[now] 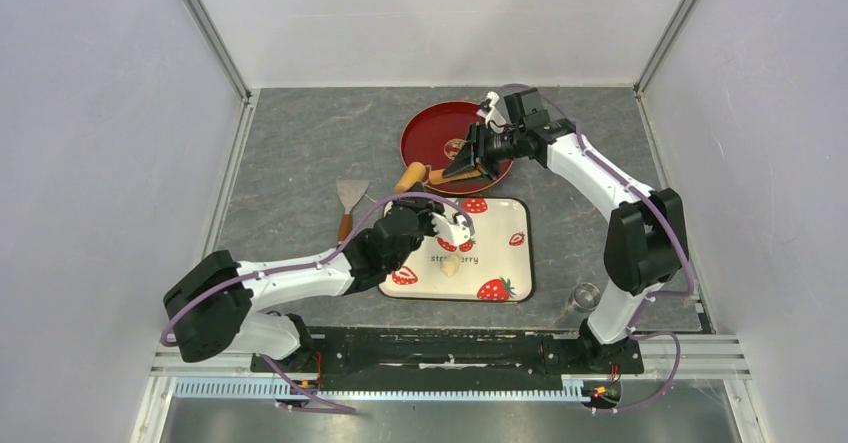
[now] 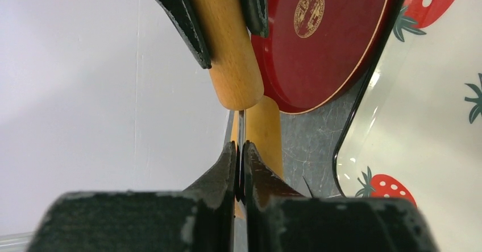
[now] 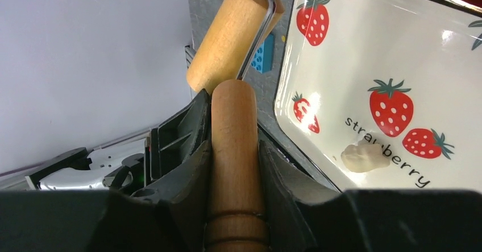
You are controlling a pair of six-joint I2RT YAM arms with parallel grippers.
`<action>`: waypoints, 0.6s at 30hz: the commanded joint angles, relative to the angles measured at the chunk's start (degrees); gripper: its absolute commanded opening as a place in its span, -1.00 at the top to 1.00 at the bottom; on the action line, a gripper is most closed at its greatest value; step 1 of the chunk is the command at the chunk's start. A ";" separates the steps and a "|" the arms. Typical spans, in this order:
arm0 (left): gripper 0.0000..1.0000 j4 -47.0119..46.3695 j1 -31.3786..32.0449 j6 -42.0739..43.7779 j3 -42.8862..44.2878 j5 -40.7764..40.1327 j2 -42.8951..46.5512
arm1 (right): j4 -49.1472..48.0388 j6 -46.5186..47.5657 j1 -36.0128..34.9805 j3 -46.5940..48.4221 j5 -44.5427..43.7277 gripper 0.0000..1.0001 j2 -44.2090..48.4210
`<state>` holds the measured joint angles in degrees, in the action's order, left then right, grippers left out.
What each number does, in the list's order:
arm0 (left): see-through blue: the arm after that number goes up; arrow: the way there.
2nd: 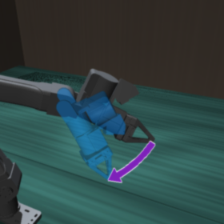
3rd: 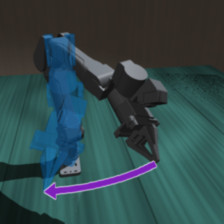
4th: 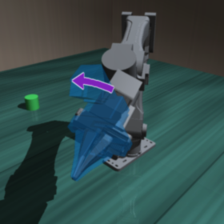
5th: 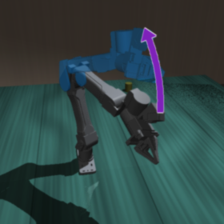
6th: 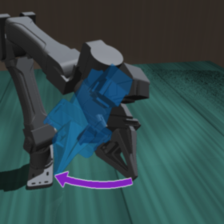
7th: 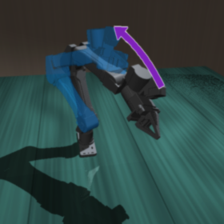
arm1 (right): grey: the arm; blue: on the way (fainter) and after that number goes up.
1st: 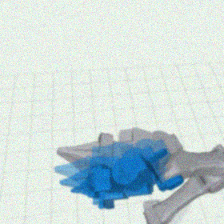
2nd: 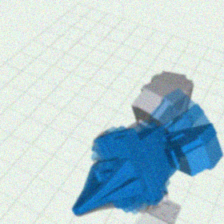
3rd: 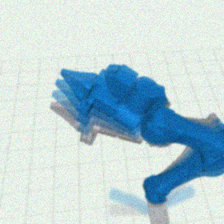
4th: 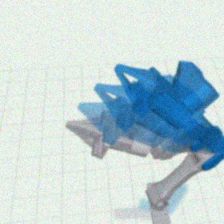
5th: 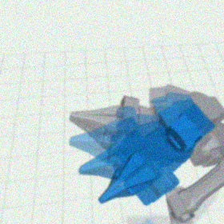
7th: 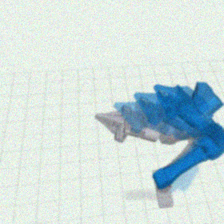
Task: Roll out the dumpling wrappers from the dough
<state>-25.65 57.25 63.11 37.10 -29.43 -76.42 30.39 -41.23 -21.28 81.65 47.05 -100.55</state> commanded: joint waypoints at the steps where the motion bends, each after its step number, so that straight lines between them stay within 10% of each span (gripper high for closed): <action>1: 0.40 -5.88 0.43 0.90 1.28 0.30 2.62 | 0.34 4.11 0.11 1.76 -4.40 1.00 -0.44; 6: -0.57 3.68 0.42 -12.95 5.72 1.77 3.92 | 0.74 8.22 1.04 2.03 -8.23 1.00 1.65; 18: -0.76 40.13 -11.89 -78.38 25.96 26.73 -0.58 | -8.21 15.64 2.02 -4.55 -9.91 1.00 10.79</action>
<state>2.96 52.75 12.88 58.48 -16.58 -74.59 30.22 -28.53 -19.31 80.01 35.81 -96.97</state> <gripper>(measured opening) 0.880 0.343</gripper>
